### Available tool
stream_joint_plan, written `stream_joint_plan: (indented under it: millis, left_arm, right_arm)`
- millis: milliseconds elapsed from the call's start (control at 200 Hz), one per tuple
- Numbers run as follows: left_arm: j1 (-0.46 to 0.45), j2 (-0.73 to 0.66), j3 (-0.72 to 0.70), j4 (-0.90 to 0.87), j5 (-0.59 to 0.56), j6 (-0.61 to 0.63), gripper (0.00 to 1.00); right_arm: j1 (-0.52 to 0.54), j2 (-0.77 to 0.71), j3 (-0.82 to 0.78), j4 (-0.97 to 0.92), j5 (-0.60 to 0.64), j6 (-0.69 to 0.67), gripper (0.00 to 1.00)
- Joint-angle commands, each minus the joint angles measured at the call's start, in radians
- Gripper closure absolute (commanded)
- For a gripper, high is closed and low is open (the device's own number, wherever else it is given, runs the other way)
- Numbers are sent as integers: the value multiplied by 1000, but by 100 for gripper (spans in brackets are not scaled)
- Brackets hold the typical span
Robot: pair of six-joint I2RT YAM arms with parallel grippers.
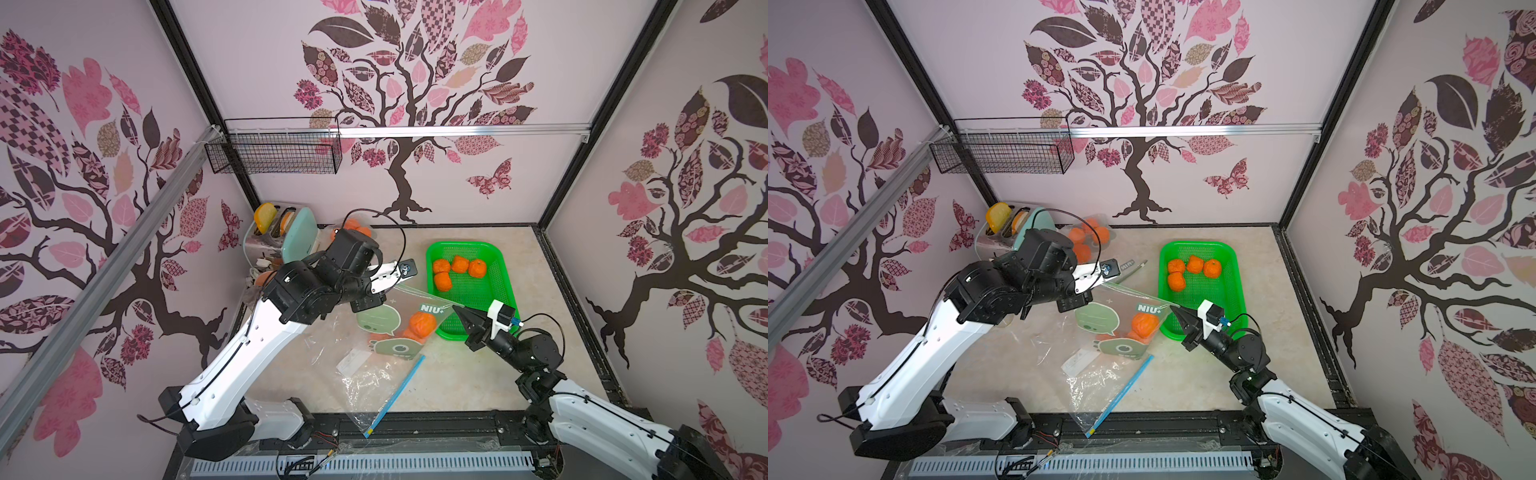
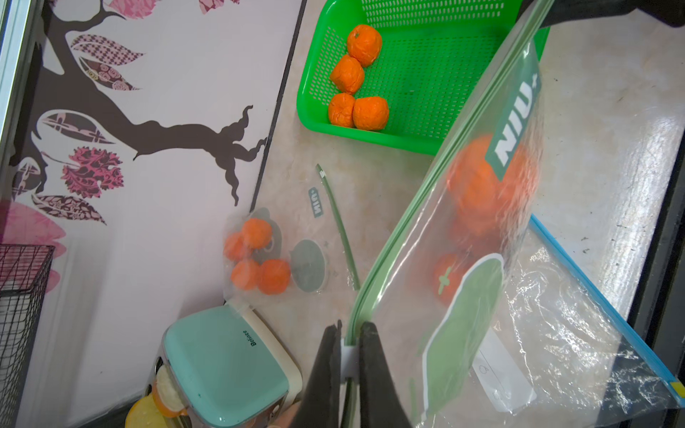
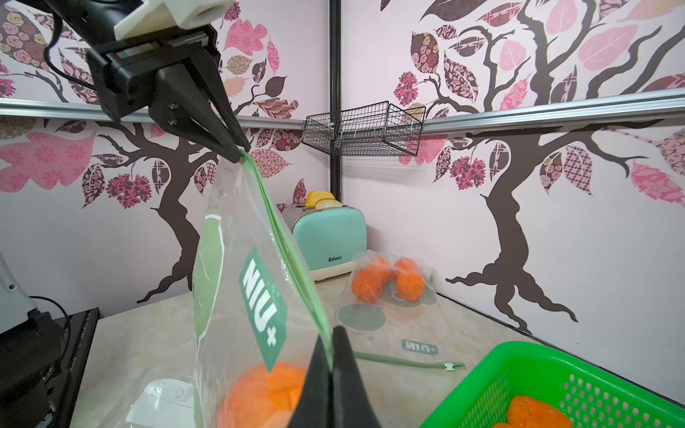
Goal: Open the zip-top bag and take out the orange
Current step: Unzip the zipper on the zipper food storage bag.
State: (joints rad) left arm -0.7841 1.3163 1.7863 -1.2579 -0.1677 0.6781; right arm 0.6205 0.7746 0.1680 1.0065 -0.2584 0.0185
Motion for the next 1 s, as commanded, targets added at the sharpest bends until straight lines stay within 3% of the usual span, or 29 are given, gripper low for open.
stream_joint_plan:
  millis: [0, 495, 680, 720, 805, 890, 945, 995]
  left_arm:
    - [36, -50, 18, -92, -175, -40, 100]
    - [36, -109, -11, -120, -236, -44, 100]
    - [36, -124, -35, -101, -174, -41, 100]
    - [36, -120, -40, -100, -145, -38, 91]
    - [36, -112, -39, -97, -79, -21, 63]
    - [34, -98, -11, -78, -11, -14, 24]
    - [31, -81, 39, -71, 47, -15, 13]
    - [28, -61, 97, -64, 118, -19, 10]
  right_arm:
    - [-11, 8, -12, 9, 60, -3, 100]
    - [-10, 23, -18, 18, 58, -2, 100]
    - [-10, 34, -18, 26, 40, 6, 100]
    - [-10, 37, -16, 26, 26, 6, 100]
    - [-9, 41, -12, 27, -6, 3, 100]
    - [-10, 47, -9, 27, -37, 0, 100]
    - [-10, 52, -7, 28, -60, -3, 100]
    - [-10, 56, -7, 27, -81, -6, 100]
